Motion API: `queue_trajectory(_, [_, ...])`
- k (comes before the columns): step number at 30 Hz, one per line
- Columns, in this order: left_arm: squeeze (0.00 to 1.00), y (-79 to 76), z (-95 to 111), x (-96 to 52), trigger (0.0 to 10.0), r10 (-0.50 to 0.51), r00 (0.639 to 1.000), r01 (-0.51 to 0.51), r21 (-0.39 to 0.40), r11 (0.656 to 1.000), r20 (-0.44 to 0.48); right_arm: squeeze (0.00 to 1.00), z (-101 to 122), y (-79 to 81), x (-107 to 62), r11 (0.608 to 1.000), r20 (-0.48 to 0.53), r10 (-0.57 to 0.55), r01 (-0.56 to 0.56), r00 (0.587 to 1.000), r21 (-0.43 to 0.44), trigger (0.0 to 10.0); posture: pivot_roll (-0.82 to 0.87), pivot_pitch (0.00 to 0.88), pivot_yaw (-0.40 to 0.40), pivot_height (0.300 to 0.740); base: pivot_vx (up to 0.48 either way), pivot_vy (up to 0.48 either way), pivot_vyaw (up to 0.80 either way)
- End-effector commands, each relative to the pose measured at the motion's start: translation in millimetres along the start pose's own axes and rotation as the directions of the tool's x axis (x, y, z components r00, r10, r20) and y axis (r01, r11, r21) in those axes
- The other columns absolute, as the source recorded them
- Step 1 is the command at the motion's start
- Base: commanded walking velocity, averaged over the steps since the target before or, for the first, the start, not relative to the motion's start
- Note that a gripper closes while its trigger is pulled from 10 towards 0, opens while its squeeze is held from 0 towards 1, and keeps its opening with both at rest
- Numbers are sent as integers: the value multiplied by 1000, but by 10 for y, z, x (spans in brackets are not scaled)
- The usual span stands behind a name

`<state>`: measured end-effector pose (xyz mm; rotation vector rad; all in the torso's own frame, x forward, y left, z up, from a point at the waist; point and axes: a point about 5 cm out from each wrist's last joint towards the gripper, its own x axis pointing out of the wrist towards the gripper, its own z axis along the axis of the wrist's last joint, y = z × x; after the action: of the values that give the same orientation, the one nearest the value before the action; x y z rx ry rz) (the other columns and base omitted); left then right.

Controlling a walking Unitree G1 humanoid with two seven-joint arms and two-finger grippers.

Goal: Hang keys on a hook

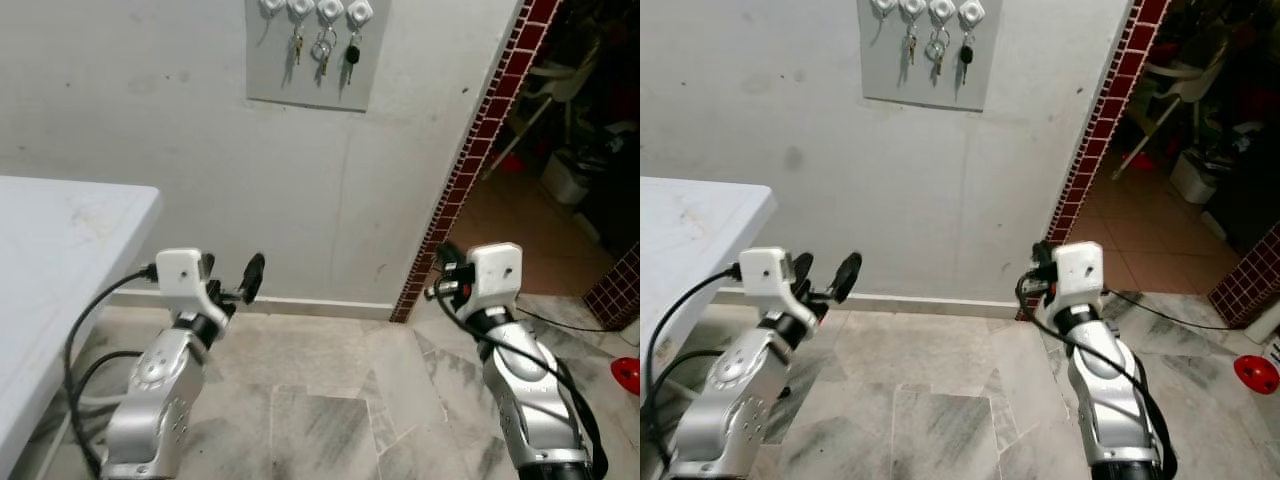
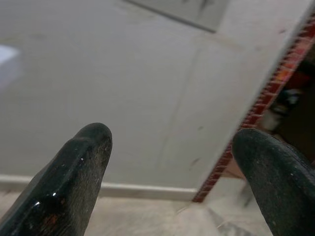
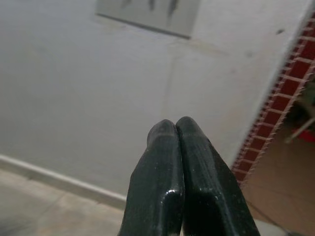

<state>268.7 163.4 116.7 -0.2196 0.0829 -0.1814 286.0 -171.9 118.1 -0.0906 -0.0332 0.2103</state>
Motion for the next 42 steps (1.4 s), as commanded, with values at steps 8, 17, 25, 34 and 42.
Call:
queue_trajectory(8, [0, -46, 175, 18, 10000, 9, 998, -5, -61, 998, 65, 0, 165, 35, -2, 1000, 67, 23, -23, 997, 5, 10000, 27, 0, -68, 732, 0, 0, 0])
queue_trajectory(17, [0, 23, 233, 74, 10000, 67, 995, -60, -95, 994, 75, 0, 171, 30, -4, 1000, 76, 9, -10, 997, 19, 10000, 32, 0, -53, 732, 0, 0, 0])
queue_trajectory(25, [0, 62, 276, 87, 10000, 65, 994, -53, -134, 990, 84, 0, 159, 31, -32, 1000, 71, 4, -5, 997, 21, 10000, 29, 0, -45, 732, 0, 0, 0])
queue_trajectory(34, [0, 76, 240, 106, 10000, 74, 995, -67, -97, 993, 73, 0, 190, -3, -4, 1000, 79, -5, 4, 997, 14, 10000, 21, 0, -47, 732, 0, 0, 0])
queue_trajectory(42, [0, 103, 281, 120, 10000, 60, 995, -56, -46, 997, 82, 0, 171, 25, 2, 999, 78, -24, 22, 997, 30, 10000, 22, 0, -30, 732, 0, 0, 0])
